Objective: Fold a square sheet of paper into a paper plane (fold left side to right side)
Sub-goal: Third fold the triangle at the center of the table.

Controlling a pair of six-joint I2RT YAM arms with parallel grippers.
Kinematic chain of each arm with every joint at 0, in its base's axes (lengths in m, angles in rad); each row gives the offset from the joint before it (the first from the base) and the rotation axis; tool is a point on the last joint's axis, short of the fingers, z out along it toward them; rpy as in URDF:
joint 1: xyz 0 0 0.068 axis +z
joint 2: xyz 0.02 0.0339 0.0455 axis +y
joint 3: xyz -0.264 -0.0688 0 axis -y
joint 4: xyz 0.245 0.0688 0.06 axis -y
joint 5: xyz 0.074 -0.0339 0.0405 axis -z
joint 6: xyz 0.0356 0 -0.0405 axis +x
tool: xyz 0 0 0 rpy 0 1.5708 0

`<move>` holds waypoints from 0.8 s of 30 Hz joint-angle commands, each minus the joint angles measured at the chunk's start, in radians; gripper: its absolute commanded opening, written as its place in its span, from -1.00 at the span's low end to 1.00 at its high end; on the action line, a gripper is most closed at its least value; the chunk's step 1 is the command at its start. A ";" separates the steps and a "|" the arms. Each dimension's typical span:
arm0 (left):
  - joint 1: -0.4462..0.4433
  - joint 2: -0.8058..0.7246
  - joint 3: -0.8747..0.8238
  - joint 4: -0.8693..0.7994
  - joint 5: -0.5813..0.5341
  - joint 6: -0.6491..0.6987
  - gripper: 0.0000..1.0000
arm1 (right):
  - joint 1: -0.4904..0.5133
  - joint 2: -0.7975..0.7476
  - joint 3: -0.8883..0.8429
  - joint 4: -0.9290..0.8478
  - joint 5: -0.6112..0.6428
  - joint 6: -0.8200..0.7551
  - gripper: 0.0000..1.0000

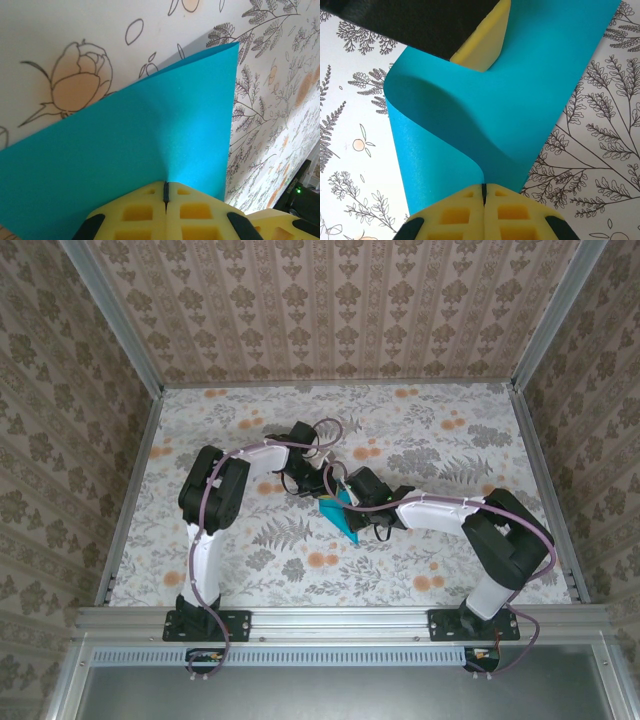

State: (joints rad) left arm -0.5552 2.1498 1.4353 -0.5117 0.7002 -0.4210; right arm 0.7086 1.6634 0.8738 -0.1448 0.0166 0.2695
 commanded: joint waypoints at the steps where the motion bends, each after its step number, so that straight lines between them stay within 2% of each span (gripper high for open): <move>1: -0.009 0.048 -0.009 -0.042 -0.082 0.028 -0.93 | -0.008 -0.001 0.003 0.001 0.027 0.016 -1.00; 24: -0.011 0.047 -0.008 -0.042 -0.077 0.028 -0.93 | -0.010 0.049 0.039 -0.001 0.029 0.017 -1.00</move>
State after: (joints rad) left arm -0.5556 2.1498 1.4361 -0.5125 0.6998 -0.4210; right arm 0.7040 1.7016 0.8848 -0.1455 0.0238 0.2695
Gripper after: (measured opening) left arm 0.048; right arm 0.051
